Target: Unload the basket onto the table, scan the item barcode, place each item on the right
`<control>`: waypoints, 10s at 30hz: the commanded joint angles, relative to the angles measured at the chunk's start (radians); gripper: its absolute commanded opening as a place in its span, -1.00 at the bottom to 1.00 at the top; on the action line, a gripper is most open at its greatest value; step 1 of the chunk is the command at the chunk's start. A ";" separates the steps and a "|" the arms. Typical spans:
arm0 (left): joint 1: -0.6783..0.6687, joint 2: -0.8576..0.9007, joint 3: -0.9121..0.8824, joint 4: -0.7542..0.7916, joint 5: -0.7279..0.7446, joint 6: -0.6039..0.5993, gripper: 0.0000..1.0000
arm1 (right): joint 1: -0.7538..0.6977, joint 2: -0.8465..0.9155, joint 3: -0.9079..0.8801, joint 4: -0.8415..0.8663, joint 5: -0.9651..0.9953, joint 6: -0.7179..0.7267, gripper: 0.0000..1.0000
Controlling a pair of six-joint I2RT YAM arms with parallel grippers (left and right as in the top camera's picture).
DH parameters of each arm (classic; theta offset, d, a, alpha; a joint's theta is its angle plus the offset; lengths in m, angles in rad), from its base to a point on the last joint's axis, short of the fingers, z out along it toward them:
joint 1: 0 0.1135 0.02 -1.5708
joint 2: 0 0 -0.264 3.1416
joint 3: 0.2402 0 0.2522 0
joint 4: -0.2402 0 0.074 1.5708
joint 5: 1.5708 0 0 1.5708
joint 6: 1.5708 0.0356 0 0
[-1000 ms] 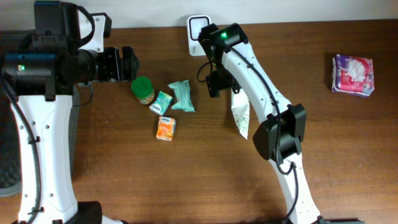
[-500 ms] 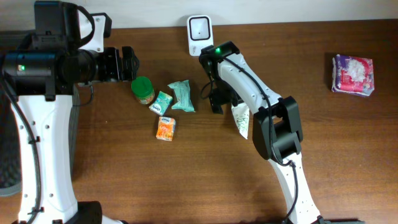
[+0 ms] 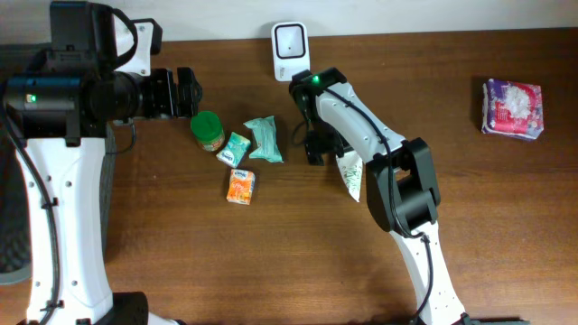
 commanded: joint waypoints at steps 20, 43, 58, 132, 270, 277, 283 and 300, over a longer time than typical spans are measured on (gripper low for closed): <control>0.002 0.002 0.005 0.002 0.003 -0.006 0.98 | -0.313 -0.010 0.187 -0.082 -1.239 -0.429 -0.88; 0.002 0.002 0.005 0.002 0.003 -0.006 0.98 | -0.290 -0.010 0.187 0.060 -1.795 -0.799 -0.92; 0.002 0.002 0.005 0.002 0.003 -0.006 0.98 | -0.264 -0.010 0.187 0.140 -1.795 -0.783 -0.92; 0.002 0.002 0.005 0.002 0.003 -0.006 0.98 | -0.029 -0.013 0.212 0.143 -0.257 -0.154 -0.92; 0.002 0.002 0.005 0.002 0.003 -0.006 0.98 | -0.120 -0.139 -0.071 0.349 -0.666 0.661 0.98; 0.002 0.002 0.005 0.002 0.003 -0.006 0.99 | -0.092 -0.105 -0.177 0.446 -0.625 0.871 0.95; 0.002 0.002 0.005 0.002 0.003 -0.006 0.98 | -0.092 -0.105 -0.186 0.353 -0.538 0.497 0.18; 0.002 0.002 0.005 0.002 0.003 -0.006 0.98 | -0.087 -0.170 -0.165 0.075 -0.822 -0.105 0.97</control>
